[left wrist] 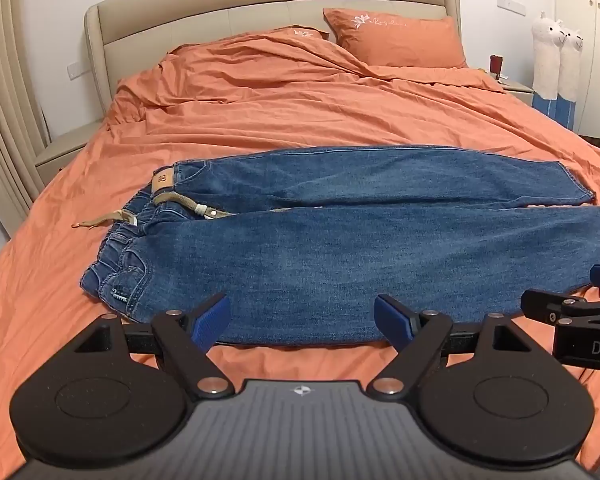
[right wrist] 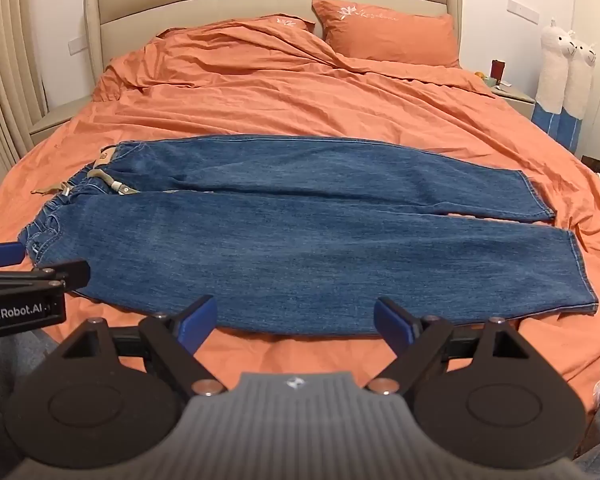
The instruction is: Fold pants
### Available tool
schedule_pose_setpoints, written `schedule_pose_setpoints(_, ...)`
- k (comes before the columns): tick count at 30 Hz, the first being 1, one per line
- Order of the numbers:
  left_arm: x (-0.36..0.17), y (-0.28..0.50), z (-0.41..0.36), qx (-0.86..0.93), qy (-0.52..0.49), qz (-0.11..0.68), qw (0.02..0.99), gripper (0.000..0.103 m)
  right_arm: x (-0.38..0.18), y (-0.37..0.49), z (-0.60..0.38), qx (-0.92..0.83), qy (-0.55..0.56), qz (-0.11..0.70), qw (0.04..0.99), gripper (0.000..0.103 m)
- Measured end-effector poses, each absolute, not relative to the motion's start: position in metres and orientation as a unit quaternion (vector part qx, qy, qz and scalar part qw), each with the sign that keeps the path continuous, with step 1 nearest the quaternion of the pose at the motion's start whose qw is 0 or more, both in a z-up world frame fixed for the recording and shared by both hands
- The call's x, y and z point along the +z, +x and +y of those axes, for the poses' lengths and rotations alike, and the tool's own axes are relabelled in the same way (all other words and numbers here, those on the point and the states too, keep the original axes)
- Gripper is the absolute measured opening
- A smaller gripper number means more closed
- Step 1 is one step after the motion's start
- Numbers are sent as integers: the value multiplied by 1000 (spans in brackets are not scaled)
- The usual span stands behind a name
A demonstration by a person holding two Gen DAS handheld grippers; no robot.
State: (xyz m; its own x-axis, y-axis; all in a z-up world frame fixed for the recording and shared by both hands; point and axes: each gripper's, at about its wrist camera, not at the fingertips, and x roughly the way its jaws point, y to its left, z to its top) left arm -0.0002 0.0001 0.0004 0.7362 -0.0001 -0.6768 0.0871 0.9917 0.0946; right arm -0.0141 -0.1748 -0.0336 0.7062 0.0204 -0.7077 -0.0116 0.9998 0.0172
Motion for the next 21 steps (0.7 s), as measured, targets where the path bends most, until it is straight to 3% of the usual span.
schedule_pose_setpoints(21, -4, 0, -2, -22, 56, 370, 927, 95, -34, -19, -178, -3, 5, 381, 925, 82)
